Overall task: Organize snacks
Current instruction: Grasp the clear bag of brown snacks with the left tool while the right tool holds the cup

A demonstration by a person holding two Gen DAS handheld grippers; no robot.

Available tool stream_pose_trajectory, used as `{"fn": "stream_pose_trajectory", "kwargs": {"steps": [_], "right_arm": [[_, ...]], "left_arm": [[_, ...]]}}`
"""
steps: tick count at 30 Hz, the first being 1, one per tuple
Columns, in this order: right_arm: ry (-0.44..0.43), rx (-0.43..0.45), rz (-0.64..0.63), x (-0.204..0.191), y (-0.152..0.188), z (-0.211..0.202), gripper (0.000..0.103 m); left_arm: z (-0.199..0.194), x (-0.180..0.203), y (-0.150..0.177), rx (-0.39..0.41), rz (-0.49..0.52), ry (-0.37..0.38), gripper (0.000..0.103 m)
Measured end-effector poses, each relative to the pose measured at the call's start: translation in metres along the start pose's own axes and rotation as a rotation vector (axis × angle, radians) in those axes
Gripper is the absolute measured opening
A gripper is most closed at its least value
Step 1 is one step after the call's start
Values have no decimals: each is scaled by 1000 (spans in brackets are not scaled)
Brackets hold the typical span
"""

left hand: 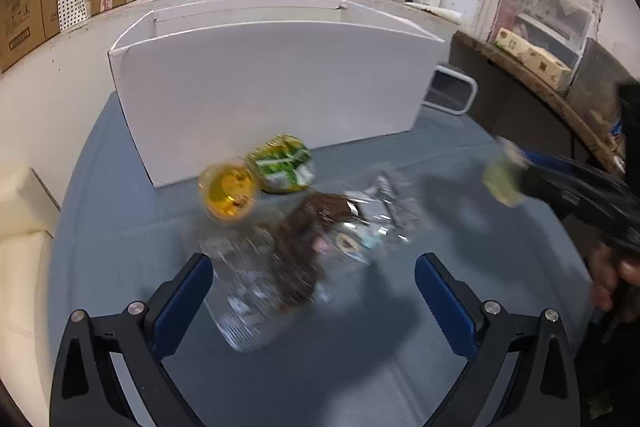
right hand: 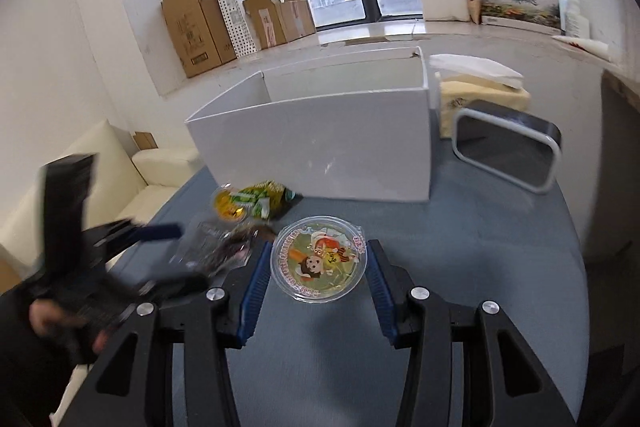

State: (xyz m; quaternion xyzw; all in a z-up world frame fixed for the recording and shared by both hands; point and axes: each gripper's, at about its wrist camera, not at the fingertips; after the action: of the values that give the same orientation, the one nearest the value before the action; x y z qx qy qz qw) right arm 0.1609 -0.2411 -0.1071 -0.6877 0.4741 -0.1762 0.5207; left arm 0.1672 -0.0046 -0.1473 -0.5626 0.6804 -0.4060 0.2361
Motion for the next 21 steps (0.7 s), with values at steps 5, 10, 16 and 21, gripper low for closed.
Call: {"fn": "stream_pose_trajectory", "kwargs": {"steps": [5, 10, 16, 21], "right_arm": [[11, 15, 20, 1, 10, -25, 51], [9, 10, 47, 3, 17, -26, 51], [1, 8, 27, -6, 22, -25, 51], [-4, 3, 27, -10, 24, -23, 51]], "left_arm": [[7, -30, 1, -32, -83, 11, 103], [12, -47, 6, -48, -148, -6, 93], [10, -47, 7, -35, -135, -44, 9], [-12, -31, -1, 49, -106, -38, 1]]}}
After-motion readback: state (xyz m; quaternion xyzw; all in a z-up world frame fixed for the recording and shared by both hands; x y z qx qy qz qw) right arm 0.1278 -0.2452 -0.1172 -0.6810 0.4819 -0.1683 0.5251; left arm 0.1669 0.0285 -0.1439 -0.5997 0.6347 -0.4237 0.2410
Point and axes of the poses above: each gripper's, at about its wrist camera, not at the fingertips, and z roughly the way its jaws point, x to its right, y to its underside, and after that the axes turned 14 degrees about x, right-handed
